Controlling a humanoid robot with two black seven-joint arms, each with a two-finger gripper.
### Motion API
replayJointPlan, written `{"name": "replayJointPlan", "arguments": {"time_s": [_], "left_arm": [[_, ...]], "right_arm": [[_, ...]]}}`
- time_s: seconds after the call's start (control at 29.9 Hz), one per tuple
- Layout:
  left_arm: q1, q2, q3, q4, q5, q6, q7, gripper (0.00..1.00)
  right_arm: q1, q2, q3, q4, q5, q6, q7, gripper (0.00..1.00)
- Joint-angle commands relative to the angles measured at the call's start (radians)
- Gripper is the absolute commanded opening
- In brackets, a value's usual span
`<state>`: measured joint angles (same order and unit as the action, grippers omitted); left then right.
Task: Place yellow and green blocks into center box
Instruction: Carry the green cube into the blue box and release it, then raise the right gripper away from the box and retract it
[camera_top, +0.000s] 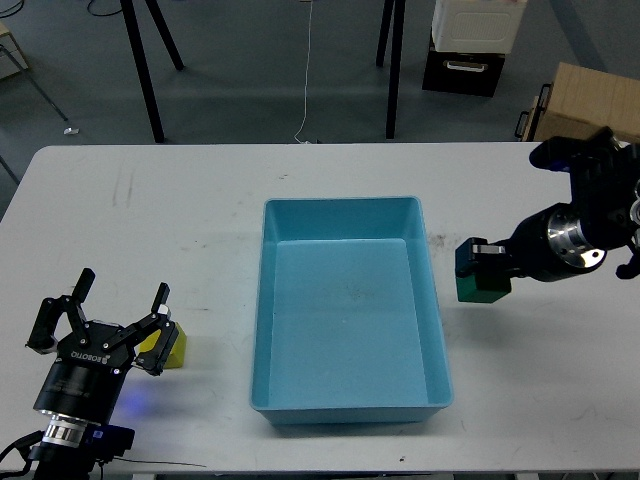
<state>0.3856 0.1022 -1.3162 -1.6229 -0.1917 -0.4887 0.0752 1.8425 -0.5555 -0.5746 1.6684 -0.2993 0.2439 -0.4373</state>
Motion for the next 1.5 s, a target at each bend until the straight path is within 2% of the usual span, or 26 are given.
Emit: {"name": "replayJointPlan", "arguments": {"time_s": [0.0, 0.13, 0.2, 0.3, 0.33, 0.4, 0.53, 0.77, 0.9, 1.07, 1.17, 1.3, 1.47], "left_arm": [[-0.001, 0.001, 0.0, 0.0, 0.0, 0.0, 0.0, 1.0], [-0.001, 0.002, -0.006, 0.0, -0.002, 0.0, -0.002, 1.0], [-0.001, 0.002, -0.006, 0.0, -0.002, 0.0, -0.002, 1.0], [-0.002, 0.002, -0.003, 0.0, -0.002, 0.0, 0.0, 1.0], [-0.004, 0.002, -0.001, 0.0, -0.002, 0.0, 0.0, 1.0], [-0.008, 0.002, -0.001, 0.0, -0.002, 0.0, 0.0, 1.0], [-0.011, 0.002, 0.0, 0.0, 0.0, 0.0, 0.001, 1.0], [-0.013, 0.002, 0.0, 0.0, 0.0, 0.0, 0.003, 1.0], [-0.014, 0.002, 0.0, 0.0, 0.0, 0.0, 0.006, 1.0], [-0.013, 0.002, 0.0, -0.009, -0.002, 0.0, 0.006, 1.0], [-0.013, 0.004, 0.0, -0.009, 0.0, 0.0, 0.005, 1.0], [-0.014, 0.004, -0.001, -0.008, 0.0, 0.0, 0.005, 1.0], [-0.014, 0.004, -0.005, -0.008, -0.002, 0.0, 0.005, 1.0]], "right_arm": [[0.037, 0.24, -0.002, -0.08, 0.086, -0.067, 0.005, 0.05], [-0.049, 0.419, -0.016, -0.147, 0.091, -0.118, 0.019, 0.08], [-0.074, 0.454, -0.021, -0.168, 0.092, -0.12, 0.02, 0.22], [-0.092, 0.488, -0.047, -0.176, 0.095, -0.124, 0.022, 0.31], [-0.094, 0.489, -0.048, -0.176, 0.098, -0.124, 0.022, 0.37], [-0.092, 0.488, -0.054, -0.171, 0.098, -0.127, 0.022, 0.62], [-0.092, 0.476, -0.053, -0.171, 0.101, -0.138, 0.022, 0.84], [-0.08, 0.389, -0.016, -0.203, 0.15, -0.13, 0.022, 0.9], [-0.094, 0.249, 0.139, -0.344, 0.178, -0.12, 0.023, 0.94], [-0.163, 0.108, 0.345, -0.55, 0.35, -0.068, 0.042, 0.94], [-0.282, 0.06, 0.56, -0.666, 0.371, -0.049, 0.043, 0.96], [-0.51, 0.04, 1.037, -0.823, 0.374, 0.033, 0.046, 0.96], [-0.817, 0.051, 1.539, -0.84, 0.384, 0.15, 0.048, 0.96]]}}
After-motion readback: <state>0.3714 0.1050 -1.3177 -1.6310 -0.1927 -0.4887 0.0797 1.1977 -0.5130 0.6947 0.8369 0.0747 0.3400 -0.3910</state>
